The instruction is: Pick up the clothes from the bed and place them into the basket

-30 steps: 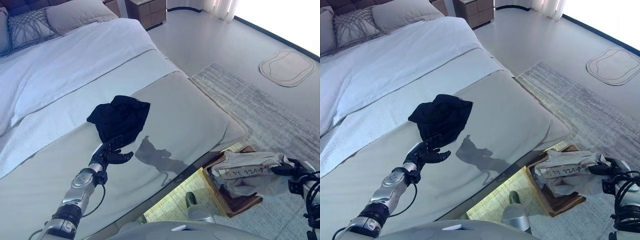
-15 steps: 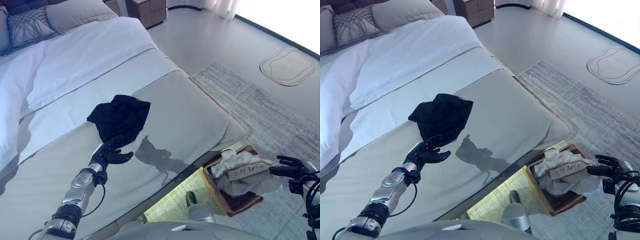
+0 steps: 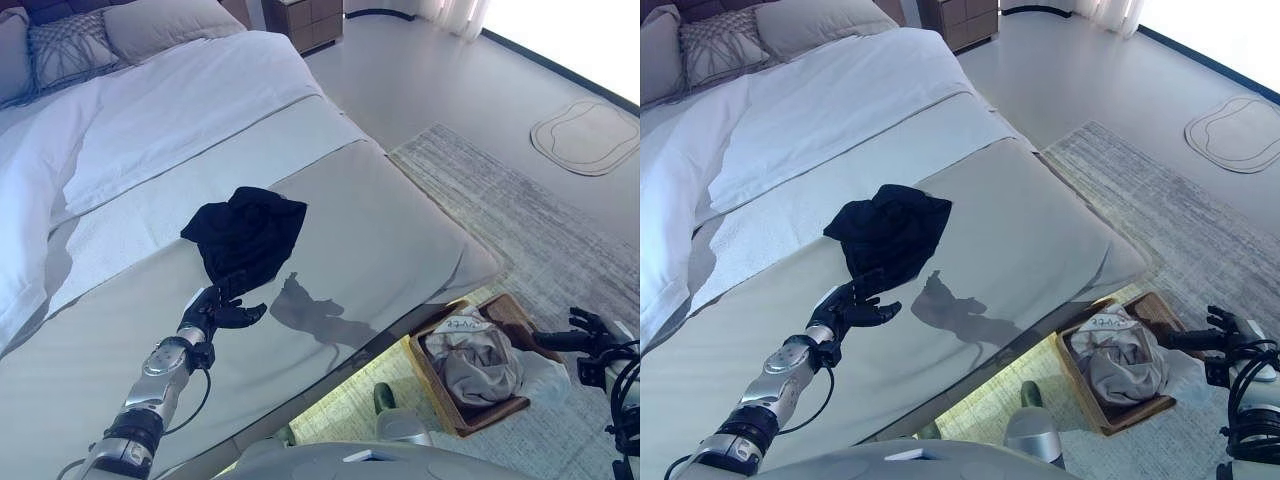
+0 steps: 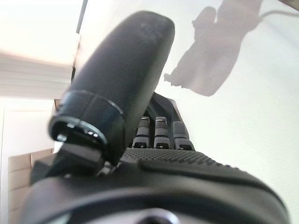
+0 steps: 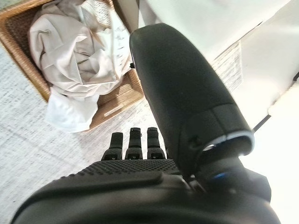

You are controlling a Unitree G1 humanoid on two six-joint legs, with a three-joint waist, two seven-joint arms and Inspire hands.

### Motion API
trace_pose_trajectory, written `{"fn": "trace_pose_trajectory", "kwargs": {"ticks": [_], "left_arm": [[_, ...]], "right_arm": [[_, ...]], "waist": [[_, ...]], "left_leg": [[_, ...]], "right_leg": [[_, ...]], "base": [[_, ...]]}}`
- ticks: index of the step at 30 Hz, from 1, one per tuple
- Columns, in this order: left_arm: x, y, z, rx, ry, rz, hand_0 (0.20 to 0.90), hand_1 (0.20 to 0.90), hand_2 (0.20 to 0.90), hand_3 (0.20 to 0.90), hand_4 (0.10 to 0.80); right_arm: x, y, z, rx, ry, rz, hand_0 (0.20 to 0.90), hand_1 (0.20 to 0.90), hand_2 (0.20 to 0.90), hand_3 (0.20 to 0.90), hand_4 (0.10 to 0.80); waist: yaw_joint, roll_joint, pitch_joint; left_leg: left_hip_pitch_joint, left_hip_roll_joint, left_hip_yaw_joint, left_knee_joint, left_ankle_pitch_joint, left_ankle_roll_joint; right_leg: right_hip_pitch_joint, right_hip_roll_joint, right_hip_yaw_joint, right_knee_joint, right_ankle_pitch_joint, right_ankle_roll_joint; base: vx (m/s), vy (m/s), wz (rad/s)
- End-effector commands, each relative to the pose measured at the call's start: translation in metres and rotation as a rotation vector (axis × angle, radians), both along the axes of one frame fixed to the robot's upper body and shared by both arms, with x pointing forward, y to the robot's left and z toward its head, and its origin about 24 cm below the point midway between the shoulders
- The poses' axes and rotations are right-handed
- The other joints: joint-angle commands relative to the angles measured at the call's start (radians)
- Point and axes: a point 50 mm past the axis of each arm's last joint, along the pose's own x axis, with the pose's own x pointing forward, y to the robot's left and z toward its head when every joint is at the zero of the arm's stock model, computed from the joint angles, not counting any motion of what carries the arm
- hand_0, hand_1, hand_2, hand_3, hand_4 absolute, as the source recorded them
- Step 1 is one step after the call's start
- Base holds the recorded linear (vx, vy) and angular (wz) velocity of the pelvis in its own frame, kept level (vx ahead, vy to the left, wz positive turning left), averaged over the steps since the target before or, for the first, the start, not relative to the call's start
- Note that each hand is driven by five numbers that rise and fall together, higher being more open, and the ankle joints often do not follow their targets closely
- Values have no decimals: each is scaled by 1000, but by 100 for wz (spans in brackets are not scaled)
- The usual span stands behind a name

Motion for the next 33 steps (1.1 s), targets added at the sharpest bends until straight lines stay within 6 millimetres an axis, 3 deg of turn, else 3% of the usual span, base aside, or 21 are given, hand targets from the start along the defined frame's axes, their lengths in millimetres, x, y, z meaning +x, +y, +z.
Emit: {"fn": "trace_pose_trajectory", "kwargs": {"ticks": [1, 10, 17, 21, 25, 26, 29, 33], "left_arm": [[24, 0, 34, 26, -199, -13, 900, 900, 900, 900, 800], [15, 1, 23, 8, -173, 63, 900, 900, 900, 900, 800], [0, 9, 11, 8, -118, 95, 900, 900, 900, 900, 800], [-4, 10, 10, 22, -114, 82, 900, 900, 900, 900, 800], [11, 6, 25, 35, -174, 27, 900, 900, 900, 900, 800], [11, 5, 25, 34, -176, 27, 900, 900, 900, 900, 800], [13, 1, 30, 15, -196, -15, 900, 900, 900, 900, 800], [12, -4, 36, -1, -226, -73, 900, 900, 900, 900, 800]], "right_arm": [[57, 3, 69, -231, -217, 147, 900, 900, 900, 900, 800], [122, 63, 115, -430, -372, 408, 900, 900, 900, 900, 800], [153, 103, 146, -627, -453, 560, 900, 900, 900, 900, 800], [165, 114, 162, -683, -454, 592, 900, 900, 900, 900, 800], [179, 119, 209, -855, -500, 576, 900, 900, 900, 900, 800], [180, 120, 210, -858, -502, 577, 900, 900, 900, 900, 800], [185, 118, 239, -932, -506, 543, 900, 900, 900, 900, 800], [189, 120, 264, -980, -513, 498, 900, 900, 900, 900, 800]], "waist": [[50, -30, -41], [130, -28, -36], [211, -20, -29], [261, -9, -4], [320, 16, 84], [318, 16, 86], [370, 39, 161], [412, 67, 236]], "left_leg": [[33, 13, -19, 91, -137, 8], [1, 5, -104, 110, -128, 2], [-32, -7, -190, 137, -119, -7], [-75, -16, -233, 167, -113, -11], [-174, -29, -290, 225, -107, -12], [-179, -30, -292, 228, -108, -12], [-240, -51, -336, 290, -117, -12], [-338, -77, -364, 371, -120, 0]], "right_leg": [[-64, 5, -61, 85, -32, 9], [-35, 3, -105, 119, -80, -16], [-13, -8, -162, 166, -126, -39], [-30, -22, -205, 218, -157, -56], [-109, -46, -254, 323, -195, -78], [-113, -48, -255, 329, -197, -78], [-158, -82, -294, 419, -230, -100], [-233, -127, -322, 530, -252, -119]], "base": [[39, 25, 4], [35, 28, 21], [69, 25, 39], [24, 64, 39], [-166, 40, 44], [-108, 22, 46], [-32, 40, 42], [-18, 61, 38]]}}
